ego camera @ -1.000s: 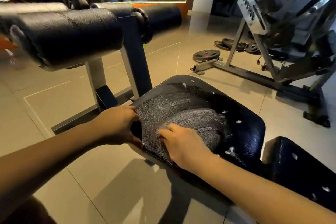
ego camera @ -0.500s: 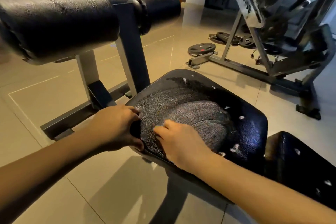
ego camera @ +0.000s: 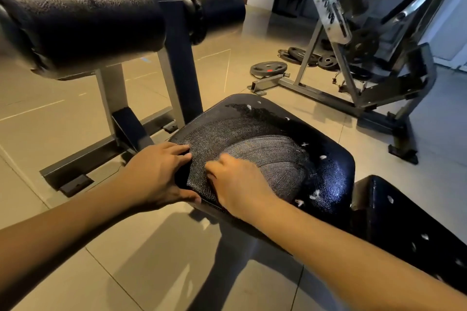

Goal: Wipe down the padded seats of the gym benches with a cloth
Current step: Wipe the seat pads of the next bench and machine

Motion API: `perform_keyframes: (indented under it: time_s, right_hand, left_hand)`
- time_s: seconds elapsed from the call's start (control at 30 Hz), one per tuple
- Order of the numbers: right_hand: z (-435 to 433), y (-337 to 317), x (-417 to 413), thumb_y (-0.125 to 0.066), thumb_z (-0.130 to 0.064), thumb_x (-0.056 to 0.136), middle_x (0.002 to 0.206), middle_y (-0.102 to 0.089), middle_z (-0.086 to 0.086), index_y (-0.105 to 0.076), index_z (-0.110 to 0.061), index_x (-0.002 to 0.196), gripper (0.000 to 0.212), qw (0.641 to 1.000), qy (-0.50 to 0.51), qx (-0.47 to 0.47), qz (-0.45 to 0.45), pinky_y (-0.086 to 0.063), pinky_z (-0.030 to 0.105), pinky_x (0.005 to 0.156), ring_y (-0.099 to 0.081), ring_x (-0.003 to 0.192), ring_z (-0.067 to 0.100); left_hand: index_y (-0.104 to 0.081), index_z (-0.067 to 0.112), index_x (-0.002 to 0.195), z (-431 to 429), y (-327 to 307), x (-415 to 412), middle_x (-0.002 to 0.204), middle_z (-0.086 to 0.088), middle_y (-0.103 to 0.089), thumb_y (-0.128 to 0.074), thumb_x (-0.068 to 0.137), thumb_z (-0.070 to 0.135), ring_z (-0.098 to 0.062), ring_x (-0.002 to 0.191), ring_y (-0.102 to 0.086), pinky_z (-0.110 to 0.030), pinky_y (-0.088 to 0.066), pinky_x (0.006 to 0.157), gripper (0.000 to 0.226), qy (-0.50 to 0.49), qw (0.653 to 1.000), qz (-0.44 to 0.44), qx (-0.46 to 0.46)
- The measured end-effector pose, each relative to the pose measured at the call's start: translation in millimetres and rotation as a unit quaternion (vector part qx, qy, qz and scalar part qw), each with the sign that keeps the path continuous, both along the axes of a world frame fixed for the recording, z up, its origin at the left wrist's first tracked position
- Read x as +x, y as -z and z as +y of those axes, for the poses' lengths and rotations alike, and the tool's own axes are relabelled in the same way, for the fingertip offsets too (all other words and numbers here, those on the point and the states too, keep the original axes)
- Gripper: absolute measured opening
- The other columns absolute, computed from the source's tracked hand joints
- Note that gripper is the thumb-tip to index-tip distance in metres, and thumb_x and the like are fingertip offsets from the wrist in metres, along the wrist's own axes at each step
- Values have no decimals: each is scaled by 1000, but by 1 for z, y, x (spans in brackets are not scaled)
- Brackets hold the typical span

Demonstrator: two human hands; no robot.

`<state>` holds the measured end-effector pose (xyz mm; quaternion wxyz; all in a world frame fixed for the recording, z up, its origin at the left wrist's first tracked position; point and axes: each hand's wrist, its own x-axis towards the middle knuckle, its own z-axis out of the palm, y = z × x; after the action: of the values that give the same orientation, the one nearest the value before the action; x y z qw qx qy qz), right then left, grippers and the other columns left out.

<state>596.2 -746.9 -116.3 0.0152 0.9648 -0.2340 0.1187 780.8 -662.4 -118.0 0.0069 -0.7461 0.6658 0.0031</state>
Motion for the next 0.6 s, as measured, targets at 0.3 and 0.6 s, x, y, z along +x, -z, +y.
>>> perform_keyframes:
  time_s: [0.3, 0.6]
  right_hand:
    - [-118, -7, -65, -51, -20, 97, 101, -65, 11, -66, -14, 105, 18, 956, 290, -36, 4, -55, 44, 78, -64, 91, 38]
    - [0, 1, -38, -53, -24, 100, 101, -61, 5, -63, -19, 115, 18, 999, 47, 10, 19, -41, 36, 64, -63, 85, 33]
  left_hand:
    - [-34, 28, 156, -1, 11, 2, 164, 6, -30, 1, 50, 106, -17, 150, -29, -38, -31, 119, 137, 2, 999, -18, -31]
    - [-27, 27, 159, 4, 2, -8, 166, 5, -24, -21, 60, 102, -17, 152, -24, -38, -26, 121, 124, -16, 1000, -21, -1]
